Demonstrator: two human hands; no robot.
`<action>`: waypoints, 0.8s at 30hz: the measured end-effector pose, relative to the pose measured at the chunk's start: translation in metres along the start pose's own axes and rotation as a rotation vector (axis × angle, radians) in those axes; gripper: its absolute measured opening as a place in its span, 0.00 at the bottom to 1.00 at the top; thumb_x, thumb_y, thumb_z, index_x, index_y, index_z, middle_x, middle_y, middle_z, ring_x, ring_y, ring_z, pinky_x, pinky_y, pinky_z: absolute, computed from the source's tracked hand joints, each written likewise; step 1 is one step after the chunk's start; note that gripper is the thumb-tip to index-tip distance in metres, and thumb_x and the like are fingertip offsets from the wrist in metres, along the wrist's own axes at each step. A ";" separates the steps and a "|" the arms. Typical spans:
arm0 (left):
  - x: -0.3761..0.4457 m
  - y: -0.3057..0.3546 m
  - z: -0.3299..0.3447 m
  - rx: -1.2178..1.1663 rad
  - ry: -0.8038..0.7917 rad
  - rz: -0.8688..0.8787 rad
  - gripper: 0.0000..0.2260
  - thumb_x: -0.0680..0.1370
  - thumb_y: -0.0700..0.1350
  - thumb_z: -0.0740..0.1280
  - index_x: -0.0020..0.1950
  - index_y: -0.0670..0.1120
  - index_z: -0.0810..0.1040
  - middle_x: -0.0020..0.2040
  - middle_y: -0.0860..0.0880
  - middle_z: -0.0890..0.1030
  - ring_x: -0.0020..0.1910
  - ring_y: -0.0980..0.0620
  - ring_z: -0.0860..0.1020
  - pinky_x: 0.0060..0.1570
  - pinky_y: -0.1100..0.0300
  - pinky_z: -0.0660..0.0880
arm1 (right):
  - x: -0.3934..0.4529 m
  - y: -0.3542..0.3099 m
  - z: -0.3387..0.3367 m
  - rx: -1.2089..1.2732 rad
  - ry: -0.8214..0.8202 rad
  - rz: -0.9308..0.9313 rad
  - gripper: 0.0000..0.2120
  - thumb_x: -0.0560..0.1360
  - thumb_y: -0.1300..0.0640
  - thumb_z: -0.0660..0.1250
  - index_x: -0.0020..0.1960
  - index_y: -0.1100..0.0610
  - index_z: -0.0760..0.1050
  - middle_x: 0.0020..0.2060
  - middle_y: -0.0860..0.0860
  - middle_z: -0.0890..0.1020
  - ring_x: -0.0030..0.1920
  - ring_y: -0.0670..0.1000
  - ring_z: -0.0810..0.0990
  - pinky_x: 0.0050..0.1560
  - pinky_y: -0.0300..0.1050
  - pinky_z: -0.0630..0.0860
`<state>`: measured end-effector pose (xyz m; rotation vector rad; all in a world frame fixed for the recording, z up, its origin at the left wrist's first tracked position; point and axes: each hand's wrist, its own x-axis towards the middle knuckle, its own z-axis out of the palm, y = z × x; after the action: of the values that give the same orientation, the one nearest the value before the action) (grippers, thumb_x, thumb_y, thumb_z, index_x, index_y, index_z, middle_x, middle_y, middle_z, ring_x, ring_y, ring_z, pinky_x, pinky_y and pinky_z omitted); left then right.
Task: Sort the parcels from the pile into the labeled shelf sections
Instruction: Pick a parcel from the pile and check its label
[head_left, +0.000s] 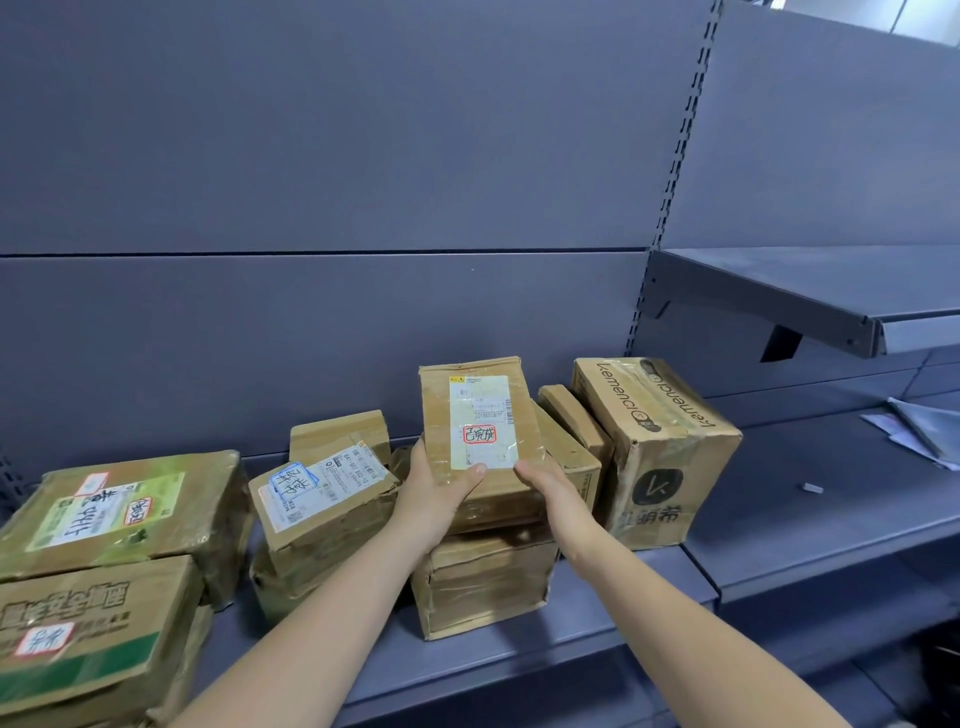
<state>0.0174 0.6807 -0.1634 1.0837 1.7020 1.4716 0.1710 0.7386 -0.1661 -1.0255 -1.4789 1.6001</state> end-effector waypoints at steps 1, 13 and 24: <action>0.000 0.000 0.001 -0.005 0.004 0.005 0.29 0.75 0.47 0.73 0.72 0.50 0.63 0.62 0.54 0.76 0.60 0.53 0.74 0.61 0.57 0.69 | 0.001 0.001 0.000 -0.004 0.009 0.004 0.17 0.79 0.50 0.63 0.67 0.50 0.72 0.54 0.38 0.80 0.57 0.38 0.75 0.64 0.43 0.65; 0.001 -0.002 0.002 0.014 0.003 0.034 0.29 0.74 0.46 0.73 0.72 0.48 0.64 0.63 0.53 0.76 0.59 0.54 0.74 0.58 0.58 0.69 | -0.004 0.003 0.006 -0.005 0.065 -0.003 0.16 0.79 0.48 0.62 0.66 0.46 0.72 0.59 0.41 0.79 0.59 0.40 0.74 0.58 0.41 0.67; -0.024 0.024 -0.008 0.046 0.002 0.097 0.28 0.75 0.46 0.73 0.70 0.52 0.63 0.61 0.56 0.76 0.60 0.55 0.74 0.61 0.56 0.69 | -0.022 -0.010 0.005 -0.034 0.053 -0.016 0.19 0.78 0.46 0.62 0.68 0.49 0.71 0.54 0.40 0.78 0.57 0.39 0.74 0.66 0.48 0.66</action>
<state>0.0256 0.6566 -0.1392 1.2048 1.7140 1.4996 0.1759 0.7171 -0.1546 -1.0645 -1.4795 1.5294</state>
